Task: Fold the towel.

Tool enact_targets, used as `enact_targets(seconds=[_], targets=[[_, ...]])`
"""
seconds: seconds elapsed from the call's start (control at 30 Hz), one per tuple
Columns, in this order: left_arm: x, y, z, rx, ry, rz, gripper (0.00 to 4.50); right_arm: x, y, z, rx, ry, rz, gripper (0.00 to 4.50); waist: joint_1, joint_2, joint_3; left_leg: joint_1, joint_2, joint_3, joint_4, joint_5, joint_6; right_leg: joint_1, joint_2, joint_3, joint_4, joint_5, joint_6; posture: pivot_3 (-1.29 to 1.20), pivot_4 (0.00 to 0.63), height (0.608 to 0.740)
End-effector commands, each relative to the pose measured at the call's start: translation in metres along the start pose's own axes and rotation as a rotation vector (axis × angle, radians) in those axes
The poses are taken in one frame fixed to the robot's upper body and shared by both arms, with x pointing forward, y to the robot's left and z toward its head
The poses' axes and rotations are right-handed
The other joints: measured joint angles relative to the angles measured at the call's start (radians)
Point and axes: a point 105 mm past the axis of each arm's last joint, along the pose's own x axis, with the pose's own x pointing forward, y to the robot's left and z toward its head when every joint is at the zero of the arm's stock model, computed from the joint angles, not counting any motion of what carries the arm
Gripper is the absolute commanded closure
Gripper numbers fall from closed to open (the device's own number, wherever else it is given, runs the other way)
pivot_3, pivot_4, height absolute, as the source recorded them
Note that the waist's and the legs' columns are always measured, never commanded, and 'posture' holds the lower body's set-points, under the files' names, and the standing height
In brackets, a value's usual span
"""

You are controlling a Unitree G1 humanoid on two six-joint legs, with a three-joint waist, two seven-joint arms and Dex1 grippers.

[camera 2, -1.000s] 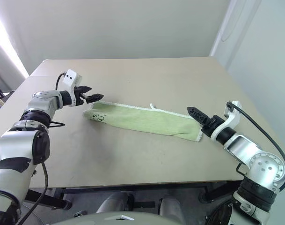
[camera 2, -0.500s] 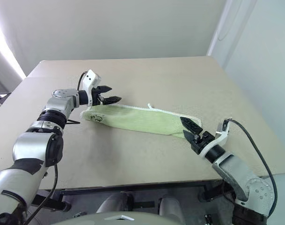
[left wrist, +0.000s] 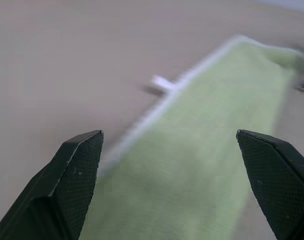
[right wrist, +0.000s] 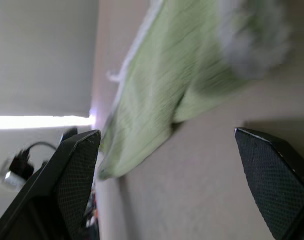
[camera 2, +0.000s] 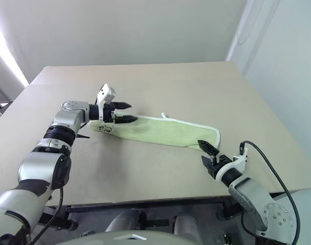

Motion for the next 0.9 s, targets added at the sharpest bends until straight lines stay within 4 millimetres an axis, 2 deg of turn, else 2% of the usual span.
enact_targets(seconds=[0.03, 0.3, 0.33, 0.4, 0.47, 0.5, 0.73, 0.77, 0.9], targets=[[-0.006, -0.015, 0.01, 0.087, 0.007, -0.083, 0.0, 0.003, 0.007, 0.008, -0.024, -0.027, 0.012, 0.03, 0.002, 0.0, 0.0, 0.0, 0.0, 0.0, 0.0, 0.0, 0.0, 0.0, 0.0, 0.0, 0.0, 0.0, 0.0, 0.0, 0.0, 0.692], [0.003, -0.032, -0.007, 0.098, 0.054, -0.107, 0.0, 0.019, 0.003, 0.02, -0.022, -0.076, -0.039, 0.03, 0.007, 0.002, 0.0, 0.0, 0.0, -0.001, 0.0, -0.001, -0.001, 0.001, 0.0, 0.002, -0.001, 0.001, -0.002, 0.0, 0.0, 0.692], [0.003, -0.033, -0.008, 0.097, 0.056, -0.111, 0.0, 0.02, 0.003, 0.022, -0.025, -0.084, -0.044, 0.2, 0.006, 0.002, 0.0, 0.001, 0.0, -0.001, 0.0, -0.001, -0.001, 0.001, 0.0, 0.002, -0.001, 0.001, -0.002, 0.0, 0.0, 0.692], [0.003, -0.035, -0.01, 0.102, 0.064, -0.116, 0.0, 0.021, 0.002, 0.024, -0.029, -0.095, -0.052, 0.61, 0.006, 0.003, 0.0, 0.001, 0.0, -0.001, 0.0, -0.001, -0.001, 0.0, 0.0, 0.002, -0.001, 0.001, -0.002, 0.0, 0.0, 0.692], [0.003, -0.037, -0.012, 0.103, 0.07, -0.117, 0.0, 0.02, 0.0, 0.027, -0.025, -0.112, -0.065, 1.31, 0.007, 0.004, 0.0, 0.001, 0.0, -0.001, -0.001, -0.001, -0.001, 0.0, 0.0, 0.002, -0.001, 0.001, -0.002, 0.0, 0.0, 0.692], [0.003, -0.037, -0.012, 0.101, 0.07, -0.116, 0.0, 0.02, 0.0, 0.028, -0.022, -0.117, -0.069, 1.81, 0.007, 0.004, 0.0, 0.001, 0.0, -0.001, -0.001, -0.001, -0.001, 0.0, 0.0, 0.002, -0.001, 0.001, -0.002, 0.0, 0.0, 0.692], [0.002, -0.036, -0.017, 0.105, 0.087, -0.108, 0.0, 0.017, 0.001, 0.032, -0.047, -0.138, -0.072, 4.27, 0.006, 0.005, 0.001, 0.001, 0.0, -0.001, -0.002, 0.0, -0.001, 0.0, 0.001, 0.001, -0.002, 0.001, -0.002, 0.0, 0.0, 0.692], [0.003, -0.035, -0.017, 0.105, 0.088, -0.107, 0.0, 0.016, 0.0, 0.033, -0.048, -0.141, -0.071, 4.47, 0.006, 0.005, 0.001, 0.001, 0.0, -0.001, -0.002, -0.001, -0.001, 0.0, 0.001, 0.002, -0.002, 0.001, -0.002, 0.0, 0.0, 0.692], [0.003, -0.034, -0.018, 0.106, 0.098, -0.106, 0.0, 0.007, 0.003, 0.036, -0.064, -0.137, -0.048, 4.47, 0.012, 0.006, 0.001, 0.001, 0.0, -0.001, -0.002, -0.001, -0.001, 0.0, 0.001, 0.002, -0.002, 0.001, -0.002, 0.0, 0.0, 0.692]])
